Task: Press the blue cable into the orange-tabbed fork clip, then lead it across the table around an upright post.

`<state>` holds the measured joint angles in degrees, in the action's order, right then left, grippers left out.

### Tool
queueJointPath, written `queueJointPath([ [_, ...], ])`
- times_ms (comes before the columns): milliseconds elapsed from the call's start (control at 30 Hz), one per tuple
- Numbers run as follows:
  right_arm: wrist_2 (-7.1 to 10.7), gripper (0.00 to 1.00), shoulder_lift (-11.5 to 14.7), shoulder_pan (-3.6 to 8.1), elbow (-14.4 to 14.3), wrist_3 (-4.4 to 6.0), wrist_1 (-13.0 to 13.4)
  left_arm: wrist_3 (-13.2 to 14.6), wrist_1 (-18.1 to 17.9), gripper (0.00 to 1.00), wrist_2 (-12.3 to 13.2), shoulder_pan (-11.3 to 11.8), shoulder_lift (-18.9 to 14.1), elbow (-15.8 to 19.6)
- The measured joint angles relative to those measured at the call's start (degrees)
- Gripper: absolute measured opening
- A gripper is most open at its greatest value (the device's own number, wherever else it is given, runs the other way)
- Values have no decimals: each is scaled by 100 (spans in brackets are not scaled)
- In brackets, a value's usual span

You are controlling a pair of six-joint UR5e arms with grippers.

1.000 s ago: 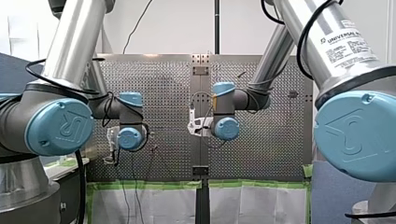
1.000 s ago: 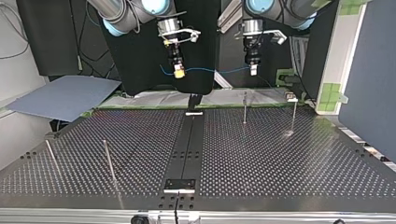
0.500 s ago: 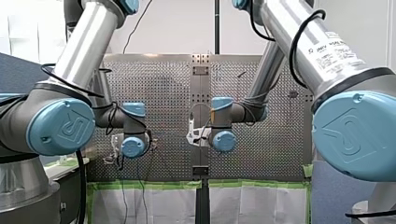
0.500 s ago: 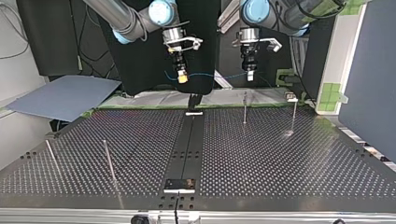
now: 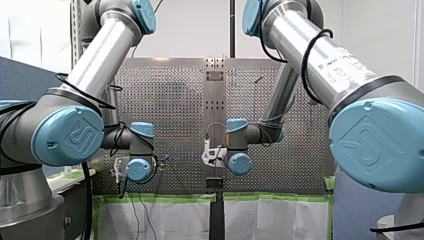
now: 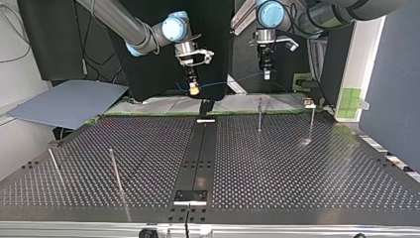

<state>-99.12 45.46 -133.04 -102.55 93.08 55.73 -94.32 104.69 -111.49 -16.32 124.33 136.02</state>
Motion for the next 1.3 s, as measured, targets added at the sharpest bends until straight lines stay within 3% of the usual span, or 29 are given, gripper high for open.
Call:
queueJointPath([
  [300, 114, 0, -436, 159, 143, -13, -59, -118, 51, 0, 104, 23, 389, -355],
  [600, 129, 0, -902, 312, 281, -30, -136, -115, 561, 0, 260, 42, 933, -901],
  [900, 141, 0, -975, 351, 553, -193, -526, -137, 870, 0, 261, 171, 1076, -1401],
  [1300, 365, 0, -978, 360, 713, -309, -588, -122, 1321, 0, 219, 372, 1071, -1826],
])
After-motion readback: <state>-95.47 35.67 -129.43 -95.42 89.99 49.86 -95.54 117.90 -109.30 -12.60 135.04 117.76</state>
